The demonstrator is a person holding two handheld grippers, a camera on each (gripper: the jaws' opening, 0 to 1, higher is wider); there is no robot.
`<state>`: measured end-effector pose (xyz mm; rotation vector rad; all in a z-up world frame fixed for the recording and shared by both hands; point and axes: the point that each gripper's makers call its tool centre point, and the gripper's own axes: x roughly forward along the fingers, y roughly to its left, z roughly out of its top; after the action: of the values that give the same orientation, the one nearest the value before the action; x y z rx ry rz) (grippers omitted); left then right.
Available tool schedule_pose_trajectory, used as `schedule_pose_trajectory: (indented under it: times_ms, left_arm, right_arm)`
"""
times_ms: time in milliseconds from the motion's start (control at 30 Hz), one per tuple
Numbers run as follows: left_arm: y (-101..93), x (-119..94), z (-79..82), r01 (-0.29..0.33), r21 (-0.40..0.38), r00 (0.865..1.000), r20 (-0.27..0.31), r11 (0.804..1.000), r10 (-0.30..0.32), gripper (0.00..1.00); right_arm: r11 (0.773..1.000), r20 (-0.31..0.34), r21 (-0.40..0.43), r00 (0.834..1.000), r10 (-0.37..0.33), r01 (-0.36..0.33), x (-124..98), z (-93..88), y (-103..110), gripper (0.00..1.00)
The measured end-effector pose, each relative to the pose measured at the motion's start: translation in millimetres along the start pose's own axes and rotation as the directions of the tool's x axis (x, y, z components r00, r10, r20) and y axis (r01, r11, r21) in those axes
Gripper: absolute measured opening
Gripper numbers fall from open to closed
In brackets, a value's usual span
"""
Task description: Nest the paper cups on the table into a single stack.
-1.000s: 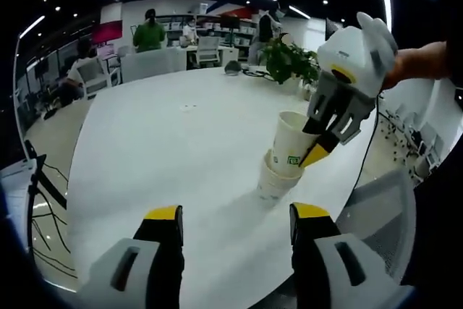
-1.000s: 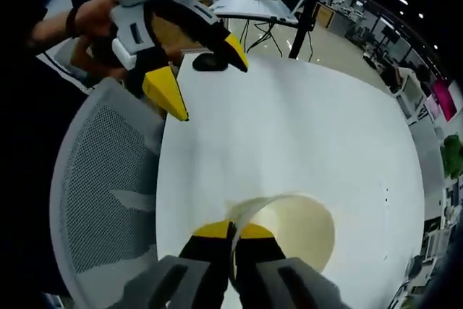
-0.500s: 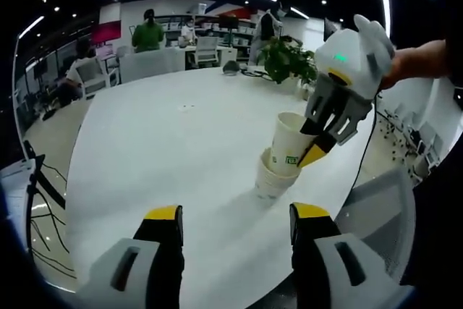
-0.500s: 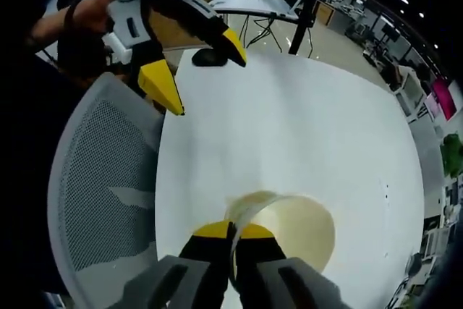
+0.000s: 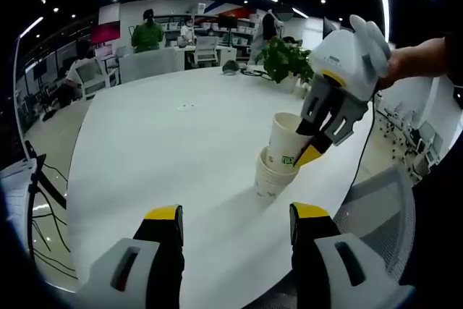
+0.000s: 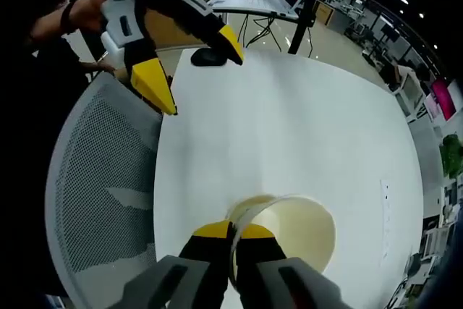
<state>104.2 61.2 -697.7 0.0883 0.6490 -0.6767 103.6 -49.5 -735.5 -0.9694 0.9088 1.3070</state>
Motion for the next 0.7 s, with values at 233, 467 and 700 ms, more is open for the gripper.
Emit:
schedule_pose_trajectory:
  times_ms: [233, 467, 700]
  left_arm:
    - [-1.4, -0.4, 0.1, 0.002, 0.001, 1.000, -0.001, 1.000, -0.002, 0.58]
    - [-1.5, -0.1, 0.0, 0.003, 0.001, 1.000, -0.001, 1.000, -0.003, 0.58]
    - [-0.5, 2.1, -1.8, 0.003, -0.001, 1.000, -0.005, 1.000, -0.003, 0.58]
  right_arm:
    - [1.000, -0.002, 0.008, 1.000, 0.005, -0.005, 3.4, -0.2, 2.8, 0.00]
    - [1.000, -0.009, 0.011, 1.000, 0.003, -0.003, 3.3, -2.7, 4.5, 0.00]
    - [1.000, -0.010, 0.011, 1.000, 0.006, -0.006, 4.5, -3.1, 4.9, 0.00]
